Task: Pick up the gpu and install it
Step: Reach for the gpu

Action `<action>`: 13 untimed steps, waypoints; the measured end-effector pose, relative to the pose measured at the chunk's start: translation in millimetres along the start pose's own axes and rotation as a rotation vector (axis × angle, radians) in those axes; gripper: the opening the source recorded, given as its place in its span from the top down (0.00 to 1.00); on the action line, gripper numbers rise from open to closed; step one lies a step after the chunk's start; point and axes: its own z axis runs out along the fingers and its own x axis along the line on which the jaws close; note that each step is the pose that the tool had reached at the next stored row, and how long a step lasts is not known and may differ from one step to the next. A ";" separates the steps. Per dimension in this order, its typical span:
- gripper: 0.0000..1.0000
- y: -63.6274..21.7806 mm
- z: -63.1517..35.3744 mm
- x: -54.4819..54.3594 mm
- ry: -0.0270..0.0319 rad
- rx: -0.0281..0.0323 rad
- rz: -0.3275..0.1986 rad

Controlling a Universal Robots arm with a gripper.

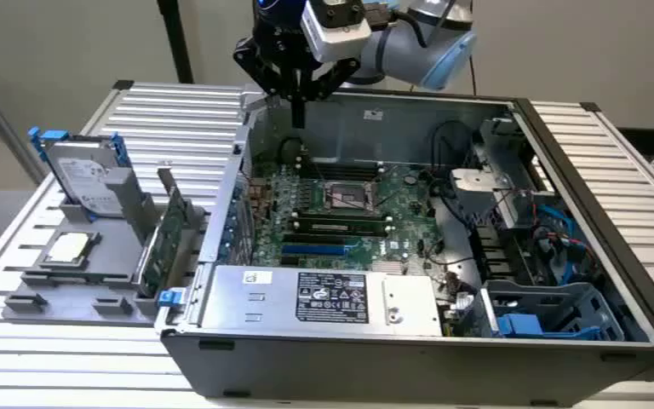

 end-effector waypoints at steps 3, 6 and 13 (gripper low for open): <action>1.00 0.0 0.0 0.0 0.0000 0.0000 0.000; 1.00 0.0 0.0 0.0 0.0000 0.0000 0.000; 1.00 0.0 0.0 0.0 -0.0001 0.0000 0.000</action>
